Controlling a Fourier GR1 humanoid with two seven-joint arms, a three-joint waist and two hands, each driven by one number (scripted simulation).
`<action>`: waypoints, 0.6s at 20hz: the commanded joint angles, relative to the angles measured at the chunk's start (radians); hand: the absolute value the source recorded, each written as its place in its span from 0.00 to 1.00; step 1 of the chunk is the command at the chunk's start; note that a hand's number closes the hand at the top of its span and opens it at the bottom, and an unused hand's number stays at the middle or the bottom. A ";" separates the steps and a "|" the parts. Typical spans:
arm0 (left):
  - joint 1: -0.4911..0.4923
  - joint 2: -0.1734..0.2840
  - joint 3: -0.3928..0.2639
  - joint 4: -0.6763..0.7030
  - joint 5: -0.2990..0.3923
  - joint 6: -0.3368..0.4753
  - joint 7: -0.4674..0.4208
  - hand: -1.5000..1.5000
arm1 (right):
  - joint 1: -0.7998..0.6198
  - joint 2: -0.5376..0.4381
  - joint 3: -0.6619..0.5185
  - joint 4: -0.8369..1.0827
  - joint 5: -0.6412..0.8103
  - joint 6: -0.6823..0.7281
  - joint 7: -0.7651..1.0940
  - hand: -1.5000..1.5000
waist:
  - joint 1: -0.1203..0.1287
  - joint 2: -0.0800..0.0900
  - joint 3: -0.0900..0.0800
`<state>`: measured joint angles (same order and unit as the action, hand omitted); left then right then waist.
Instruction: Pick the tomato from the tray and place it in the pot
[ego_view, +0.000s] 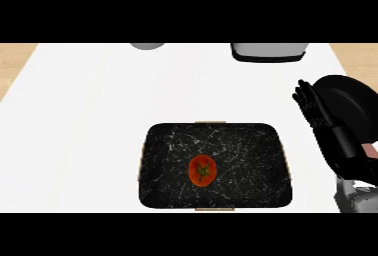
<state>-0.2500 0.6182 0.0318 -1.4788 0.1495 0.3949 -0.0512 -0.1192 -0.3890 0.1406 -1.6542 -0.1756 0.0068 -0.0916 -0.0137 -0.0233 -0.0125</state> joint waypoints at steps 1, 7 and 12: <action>0.071 -0.067 -0.054 -0.056 0.015 -0.031 0.025 0.50 | 0.087 0.010 0.066 -0.144 0.065 -0.036 0.064 1.00 | 0.006 0.017 0.012; 0.145 -0.172 -0.255 0.068 0.099 -0.217 0.125 0.50 | -0.012 -0.096 0.134 -0.044 0.464 -0.193 0.035 1.00 | -0.074 0.009 -0.022; 0.181 -0.241 -0.335 0.088 0.132 -0.283 0.140 0.50 | 0.101 0.313 0.223 -0.176 0.475 -0.553 -0.252 0.00 | -0.054 0.013 0.015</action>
<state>-0.0949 0.4183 -0.2480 -1.4069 0.2626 0.1553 0.0704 -0.0628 -0.2156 0.3147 -1.7668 0.2168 -0.3640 -0.1975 -0.0646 -0.0081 -0.0040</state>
